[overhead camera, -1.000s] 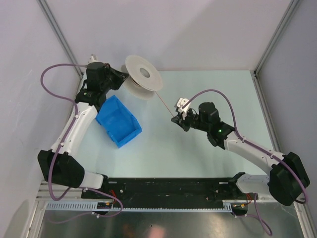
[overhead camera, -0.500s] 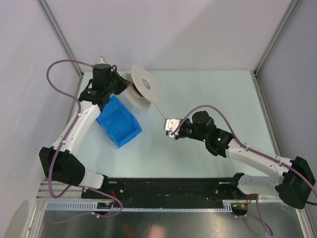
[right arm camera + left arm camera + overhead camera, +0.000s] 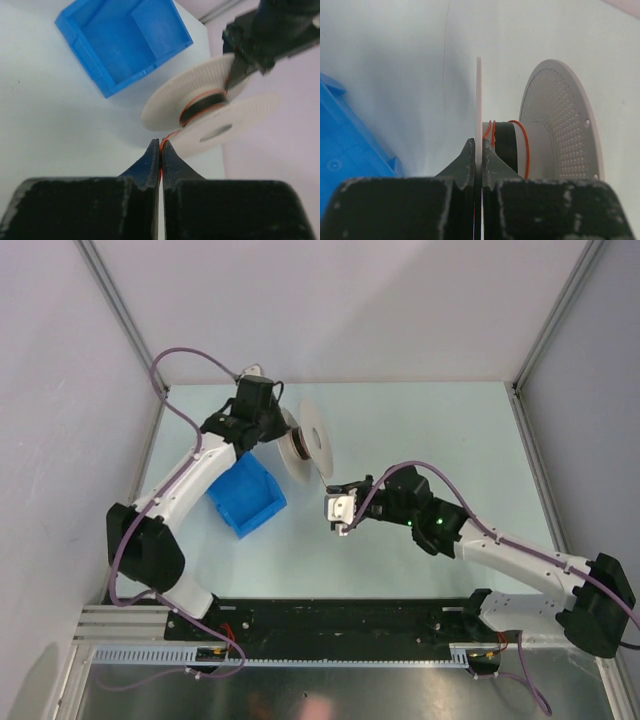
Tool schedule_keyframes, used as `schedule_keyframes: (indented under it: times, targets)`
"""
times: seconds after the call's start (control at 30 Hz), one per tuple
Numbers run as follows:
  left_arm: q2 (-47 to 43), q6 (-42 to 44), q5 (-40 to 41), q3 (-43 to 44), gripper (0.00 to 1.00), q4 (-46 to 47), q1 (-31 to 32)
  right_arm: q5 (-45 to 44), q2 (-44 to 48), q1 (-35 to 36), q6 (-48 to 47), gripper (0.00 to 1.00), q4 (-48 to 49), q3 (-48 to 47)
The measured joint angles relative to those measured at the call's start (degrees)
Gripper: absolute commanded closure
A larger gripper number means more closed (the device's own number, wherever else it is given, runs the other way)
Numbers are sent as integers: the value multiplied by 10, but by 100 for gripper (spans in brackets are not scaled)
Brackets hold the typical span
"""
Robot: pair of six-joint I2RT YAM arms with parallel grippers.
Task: Wrap the cables
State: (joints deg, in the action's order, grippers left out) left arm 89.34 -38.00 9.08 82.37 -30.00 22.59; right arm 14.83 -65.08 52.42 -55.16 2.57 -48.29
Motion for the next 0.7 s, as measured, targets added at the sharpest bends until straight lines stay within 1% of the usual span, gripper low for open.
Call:
schedule_keyframes:
  times: [0.17,0.33,0.57,0.7]
  targets:
    - [22,24,29,13,100,-10,40,35,-39,6,1,100,9,-31]
    - [24,40,40,14,100,-11,65,55,-78,2,10,100,26,-73]
    - [23,56,44,12,100,-10,89,74,-113,-39,59,100,47,-124]
    - [6,65,45,-7,100,-1,96,75,-128,-61,101,100,66,-139]
